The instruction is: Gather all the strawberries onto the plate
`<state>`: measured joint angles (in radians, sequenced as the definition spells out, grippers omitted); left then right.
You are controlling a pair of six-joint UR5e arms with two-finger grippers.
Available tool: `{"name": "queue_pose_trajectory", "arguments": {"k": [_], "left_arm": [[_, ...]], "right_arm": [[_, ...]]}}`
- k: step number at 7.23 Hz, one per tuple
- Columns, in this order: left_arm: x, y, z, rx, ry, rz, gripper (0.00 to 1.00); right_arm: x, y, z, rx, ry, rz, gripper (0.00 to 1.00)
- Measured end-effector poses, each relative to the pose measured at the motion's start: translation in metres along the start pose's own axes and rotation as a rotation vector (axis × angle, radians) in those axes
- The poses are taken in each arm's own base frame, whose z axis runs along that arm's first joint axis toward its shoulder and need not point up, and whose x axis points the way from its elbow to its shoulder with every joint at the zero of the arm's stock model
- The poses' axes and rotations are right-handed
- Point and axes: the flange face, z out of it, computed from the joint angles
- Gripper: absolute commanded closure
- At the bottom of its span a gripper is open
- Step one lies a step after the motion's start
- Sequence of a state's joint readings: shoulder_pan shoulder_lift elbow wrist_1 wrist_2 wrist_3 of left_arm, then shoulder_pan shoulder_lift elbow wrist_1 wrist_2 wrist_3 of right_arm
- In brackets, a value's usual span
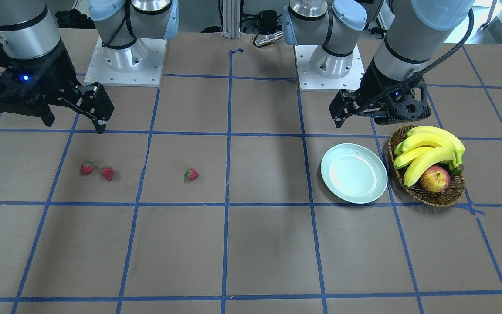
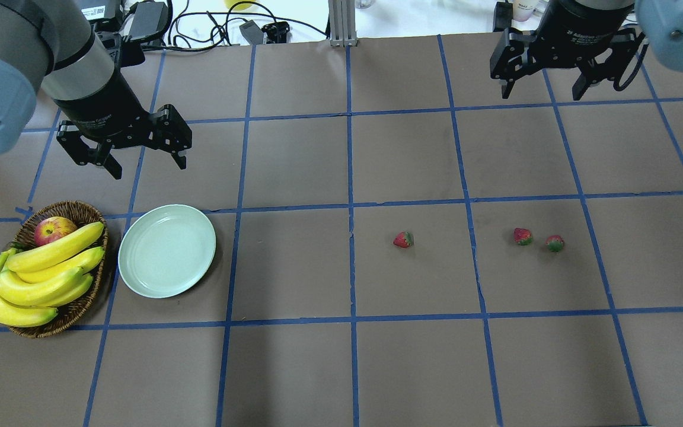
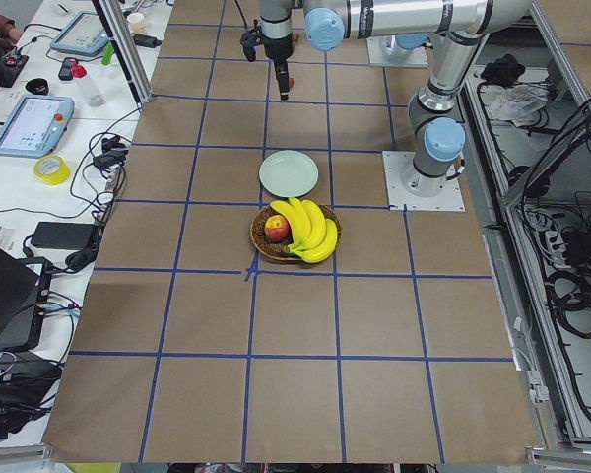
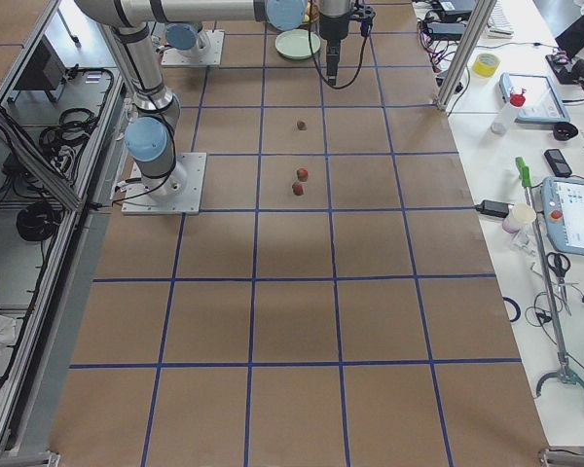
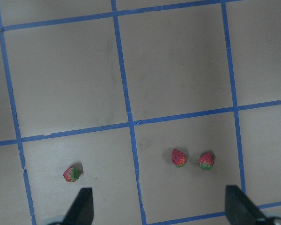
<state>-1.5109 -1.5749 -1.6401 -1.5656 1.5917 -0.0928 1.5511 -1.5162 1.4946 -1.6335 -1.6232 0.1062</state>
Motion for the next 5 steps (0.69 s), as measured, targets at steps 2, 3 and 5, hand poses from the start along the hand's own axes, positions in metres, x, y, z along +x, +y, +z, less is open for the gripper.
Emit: {"name": "queue_pose_trajectory", "arguments": {"k": [2, 3, 5], "left_arm": [[-0.0003, 0.0006, -0.0001, 0.000, -0.002, 0.001, 0.00], [-0.0003, 0.0007, -0.0001, 0.000, -0.002, 0.001, 0.00], [-0.0001, 0.0003, 0.0006, -0.001, -0.001, 0.001, 0.00]], "right_arm": [[-0.0028, 0.0015, 0.0038, -0.010, -0.016, -0.017, 0.00], [-0.0051, 0.0026, 0.0045, -0.018, -0.035, -0.044, 0.00], [-0.0067, 0.0033, 0.0054, -0.023, -0.049, -0.071, 0.00]]}}
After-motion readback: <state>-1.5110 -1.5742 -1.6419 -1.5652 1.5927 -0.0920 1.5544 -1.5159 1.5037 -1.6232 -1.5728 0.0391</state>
